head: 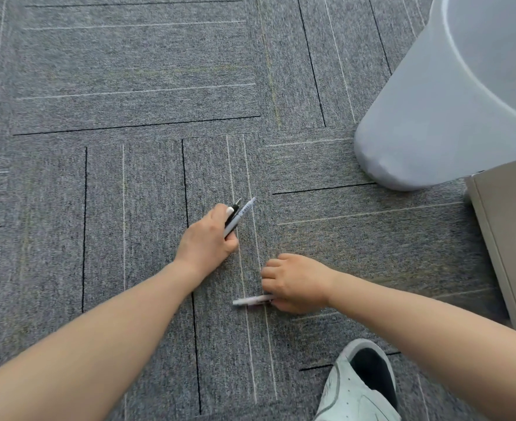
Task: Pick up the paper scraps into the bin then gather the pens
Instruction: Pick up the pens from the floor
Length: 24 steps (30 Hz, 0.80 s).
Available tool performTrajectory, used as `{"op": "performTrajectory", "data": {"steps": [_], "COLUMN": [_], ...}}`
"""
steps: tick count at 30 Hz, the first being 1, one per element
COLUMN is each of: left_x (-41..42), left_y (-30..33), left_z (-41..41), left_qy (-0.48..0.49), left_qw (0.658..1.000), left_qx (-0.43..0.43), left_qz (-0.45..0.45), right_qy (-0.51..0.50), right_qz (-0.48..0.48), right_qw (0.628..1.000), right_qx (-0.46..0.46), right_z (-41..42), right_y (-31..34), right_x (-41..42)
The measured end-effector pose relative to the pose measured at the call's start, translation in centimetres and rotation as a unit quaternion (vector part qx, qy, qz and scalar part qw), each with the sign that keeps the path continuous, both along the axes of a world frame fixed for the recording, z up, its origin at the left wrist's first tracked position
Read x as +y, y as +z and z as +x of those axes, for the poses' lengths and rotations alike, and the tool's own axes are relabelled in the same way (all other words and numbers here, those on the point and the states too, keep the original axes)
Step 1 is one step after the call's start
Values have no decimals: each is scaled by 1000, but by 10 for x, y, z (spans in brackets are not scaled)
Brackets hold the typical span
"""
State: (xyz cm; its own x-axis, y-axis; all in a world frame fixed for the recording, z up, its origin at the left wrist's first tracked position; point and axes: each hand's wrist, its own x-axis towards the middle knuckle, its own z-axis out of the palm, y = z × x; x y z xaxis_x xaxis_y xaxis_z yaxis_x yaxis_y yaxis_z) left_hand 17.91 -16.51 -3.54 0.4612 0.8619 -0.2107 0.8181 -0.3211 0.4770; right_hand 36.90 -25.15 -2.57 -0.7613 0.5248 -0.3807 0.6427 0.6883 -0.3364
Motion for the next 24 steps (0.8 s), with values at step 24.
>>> {"op": "performTrajectory", "data": {"steps": [24], "left_x": [134], "left_y": [261], "left_z": [95], "left_qy": [245], "left_qw": [829], "left_qx": [-425], "left_qz": [-268], "right_qy": [-638], "right_qz": [-188], "right_qw": [599], "right_qx": [447], "right_z": [-14], "right_y": [257], "right_x": [147]}}
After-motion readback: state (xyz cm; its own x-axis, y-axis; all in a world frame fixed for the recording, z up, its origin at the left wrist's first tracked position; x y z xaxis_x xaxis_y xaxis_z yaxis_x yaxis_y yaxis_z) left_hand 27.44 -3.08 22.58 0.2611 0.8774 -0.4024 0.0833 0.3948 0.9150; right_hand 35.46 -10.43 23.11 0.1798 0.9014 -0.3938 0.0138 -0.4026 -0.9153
